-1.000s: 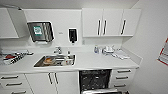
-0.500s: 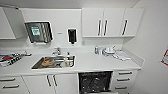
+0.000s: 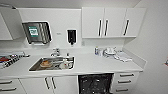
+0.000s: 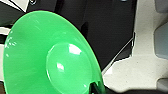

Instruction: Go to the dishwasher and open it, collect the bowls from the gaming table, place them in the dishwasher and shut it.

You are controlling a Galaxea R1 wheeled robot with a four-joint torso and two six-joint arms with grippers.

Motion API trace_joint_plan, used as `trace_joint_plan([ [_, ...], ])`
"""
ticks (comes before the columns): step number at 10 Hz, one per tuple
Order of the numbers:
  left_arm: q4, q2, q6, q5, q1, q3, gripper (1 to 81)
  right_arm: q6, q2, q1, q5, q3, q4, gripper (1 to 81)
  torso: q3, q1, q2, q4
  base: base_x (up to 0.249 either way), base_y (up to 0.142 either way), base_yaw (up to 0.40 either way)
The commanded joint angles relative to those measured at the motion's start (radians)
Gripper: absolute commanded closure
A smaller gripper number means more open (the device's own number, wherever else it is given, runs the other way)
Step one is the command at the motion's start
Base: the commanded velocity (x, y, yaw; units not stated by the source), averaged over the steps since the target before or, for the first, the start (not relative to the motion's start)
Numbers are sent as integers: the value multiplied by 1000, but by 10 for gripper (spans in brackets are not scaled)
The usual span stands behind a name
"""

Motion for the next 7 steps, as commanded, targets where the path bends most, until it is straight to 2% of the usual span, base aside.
trace_joint_plan([
  [1,10,-17,2,36,-35,4,811,2,-3,38,-15,4,-8,811,0,1,0,0,92,0,0],
  [7,11,-17,2,36,-35,3,811,2,-3,36,-15,4,-8,811,0,1,0,0,92,0,0],
])
